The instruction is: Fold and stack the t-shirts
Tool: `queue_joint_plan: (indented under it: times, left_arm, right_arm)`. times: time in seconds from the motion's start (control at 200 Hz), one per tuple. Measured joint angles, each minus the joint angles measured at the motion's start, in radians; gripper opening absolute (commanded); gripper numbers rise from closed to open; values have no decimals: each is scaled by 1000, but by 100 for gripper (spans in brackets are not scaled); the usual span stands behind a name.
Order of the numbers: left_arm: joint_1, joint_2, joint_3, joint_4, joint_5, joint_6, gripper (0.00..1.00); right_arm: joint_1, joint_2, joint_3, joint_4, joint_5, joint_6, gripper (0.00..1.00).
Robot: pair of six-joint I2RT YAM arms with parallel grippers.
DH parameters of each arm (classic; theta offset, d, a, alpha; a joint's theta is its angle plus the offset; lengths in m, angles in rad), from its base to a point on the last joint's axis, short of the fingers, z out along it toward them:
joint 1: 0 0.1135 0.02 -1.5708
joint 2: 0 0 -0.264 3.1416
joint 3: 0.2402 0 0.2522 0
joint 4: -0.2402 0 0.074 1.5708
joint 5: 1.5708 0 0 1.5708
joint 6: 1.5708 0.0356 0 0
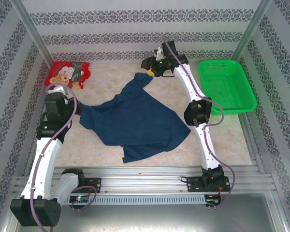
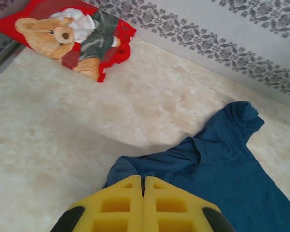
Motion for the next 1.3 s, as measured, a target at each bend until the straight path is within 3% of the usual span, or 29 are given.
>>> queue_joint_plan:
  times: [0.075,0.17,0.295,0.395,0.575,0.954,1.094,1.299]
  left_arm:
    - [0,-7,0,-4,-28,6,0]
    - [0,-13,0,-3,-49,11,0]
    - [0,-14,0,-3,-51,12,0]
    - [0,-9,0,0,-48,12,0]
    - [0,14,0,6,-35,16,0]
    - [-1,10,0,22,28,32,0]
    - [-1,-11,0,21,31,39,0]
    - [-1,-21,10,21,31,46,0]
  right_arm:
    - [48,-158,-171,-102,75,-109,67]
    - [153,-510,-600,-122,162,-196,72]
    - [319,-953,-1124,-66,194,-172,72]
    - [337,-1113,-1409,-35,216,-112,72]
    - [367,-1043,-1619,27,249,-52,72]
    - [558,-819,-1590,14,322,-143,65]
    - [588,-748,-1555,-22,425,-164,51]
    - [589,-642,-1481,-48,597,-176,16]
